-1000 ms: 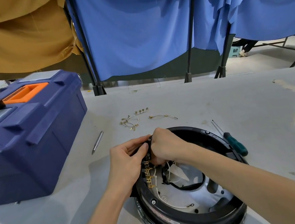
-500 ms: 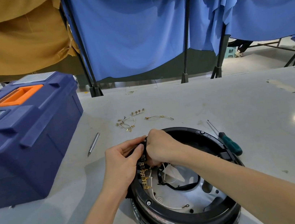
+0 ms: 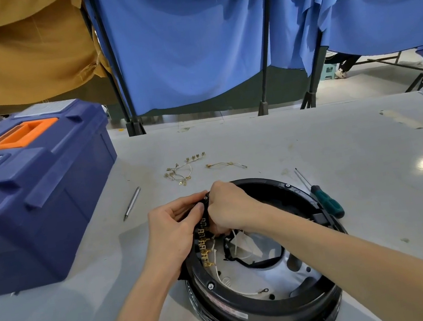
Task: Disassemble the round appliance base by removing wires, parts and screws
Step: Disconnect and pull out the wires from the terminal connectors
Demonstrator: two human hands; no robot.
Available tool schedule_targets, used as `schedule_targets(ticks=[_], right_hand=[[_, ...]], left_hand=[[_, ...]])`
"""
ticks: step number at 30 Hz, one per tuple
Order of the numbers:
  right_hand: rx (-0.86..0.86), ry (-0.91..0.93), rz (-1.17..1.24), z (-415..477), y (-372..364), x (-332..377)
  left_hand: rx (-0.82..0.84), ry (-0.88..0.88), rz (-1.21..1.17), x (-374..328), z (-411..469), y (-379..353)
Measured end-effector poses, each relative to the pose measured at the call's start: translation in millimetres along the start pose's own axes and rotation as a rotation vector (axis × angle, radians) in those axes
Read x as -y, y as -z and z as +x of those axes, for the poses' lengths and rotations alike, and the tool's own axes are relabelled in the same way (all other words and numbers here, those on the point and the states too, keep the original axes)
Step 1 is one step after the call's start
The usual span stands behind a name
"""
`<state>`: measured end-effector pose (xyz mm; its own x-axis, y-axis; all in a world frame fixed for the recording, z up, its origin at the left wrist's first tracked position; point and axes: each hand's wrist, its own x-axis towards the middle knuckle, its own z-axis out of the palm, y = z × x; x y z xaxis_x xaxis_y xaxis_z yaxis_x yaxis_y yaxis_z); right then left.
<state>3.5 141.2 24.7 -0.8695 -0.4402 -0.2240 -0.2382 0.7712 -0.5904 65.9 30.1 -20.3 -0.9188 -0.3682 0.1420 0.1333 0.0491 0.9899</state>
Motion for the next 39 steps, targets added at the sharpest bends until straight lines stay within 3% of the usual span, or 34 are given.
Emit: schedule_targets(ticks=[11, 16, 22, 32, 39], right_hand=[[0.109, 0.038, 0.084, -15, 16, -11], [-0.043, 0.207, 0.049, -26, 22, -14], [-0.012, 0.290, 0.008, -38, 10, -8], [0.020, 0.239, -0.118, -30, 0, 3], [-0.048, 0.221, -0.038, -25, -8, 3]], left_hand=[[-0.015, 0.010, 0.007, 1, 1, 0], [-0.002, 0.009, -0.017, 0, 1, 0], [0.000, -0.019, -0.025, 1, 1, -1], [0.008, -0.031, -0.043, 4, 3, 0], [0.010, -0.048, -0.026, 5, 4, 0]])
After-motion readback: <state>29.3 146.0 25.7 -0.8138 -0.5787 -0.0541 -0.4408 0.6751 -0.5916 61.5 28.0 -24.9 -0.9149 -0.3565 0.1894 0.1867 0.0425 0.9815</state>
